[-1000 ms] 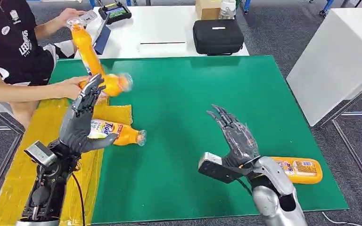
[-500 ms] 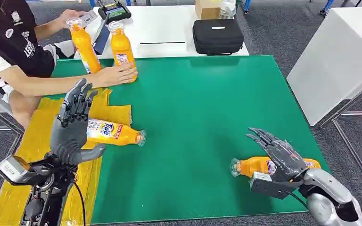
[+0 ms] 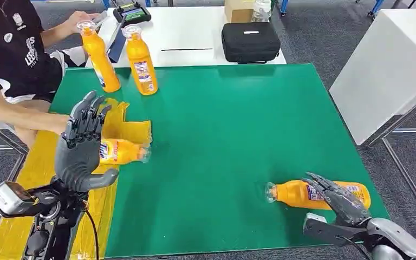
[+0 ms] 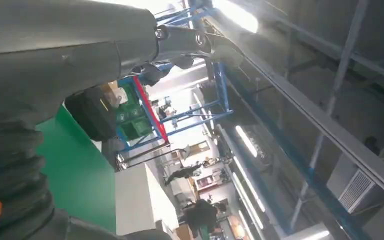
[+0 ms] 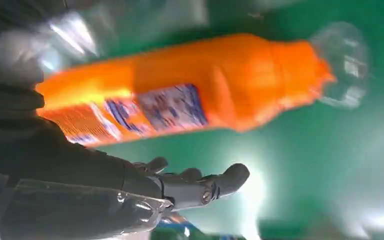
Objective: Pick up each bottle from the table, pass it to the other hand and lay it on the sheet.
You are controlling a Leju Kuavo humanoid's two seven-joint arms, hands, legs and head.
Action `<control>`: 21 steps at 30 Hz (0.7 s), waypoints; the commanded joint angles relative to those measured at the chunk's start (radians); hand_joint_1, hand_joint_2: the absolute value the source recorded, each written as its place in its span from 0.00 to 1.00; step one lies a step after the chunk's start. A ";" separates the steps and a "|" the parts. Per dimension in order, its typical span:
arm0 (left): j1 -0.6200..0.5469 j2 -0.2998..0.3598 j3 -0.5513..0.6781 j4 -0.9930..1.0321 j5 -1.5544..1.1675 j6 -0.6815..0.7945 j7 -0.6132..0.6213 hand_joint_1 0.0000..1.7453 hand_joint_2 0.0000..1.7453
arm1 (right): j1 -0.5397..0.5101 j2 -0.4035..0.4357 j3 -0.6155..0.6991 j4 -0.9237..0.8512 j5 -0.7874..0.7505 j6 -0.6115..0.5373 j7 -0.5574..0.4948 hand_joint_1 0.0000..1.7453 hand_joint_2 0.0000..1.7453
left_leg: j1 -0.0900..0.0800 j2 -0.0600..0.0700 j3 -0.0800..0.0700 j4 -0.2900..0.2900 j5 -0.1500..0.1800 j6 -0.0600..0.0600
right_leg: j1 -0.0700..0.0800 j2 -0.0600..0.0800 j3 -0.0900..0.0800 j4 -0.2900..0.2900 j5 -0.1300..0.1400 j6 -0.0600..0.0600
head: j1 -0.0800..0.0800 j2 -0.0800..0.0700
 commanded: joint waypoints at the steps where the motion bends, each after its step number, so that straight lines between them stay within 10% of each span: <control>1: -0.016 -0.017 -0.034 0.054 -0.024 0.022 0.003 0.00 1.00 | -0.006 0.063 -0.103 0.151 0.120 -0.032 0.070 0.00 1.00 | 0.001 -0.001 0.007 -0.002 -0.002 -0.003 | 0.001 0.000 0.008 -0.003 -0.002 -0.002 | 0.000 0.000; 21: -0.009 -0.044 -0.022 0.123 -0.040 0.023 0.003 0.00 1.00 | -0.127 0.154 -0.102 0.265 0.317 -0.158 0.135 0.00 1.00 | 0.001 0.002 0.005 -0.001 -0.001 -0.002 | 0.001 0.002 0.005 -0.002 0.000 -0.001 | 0.000 0.000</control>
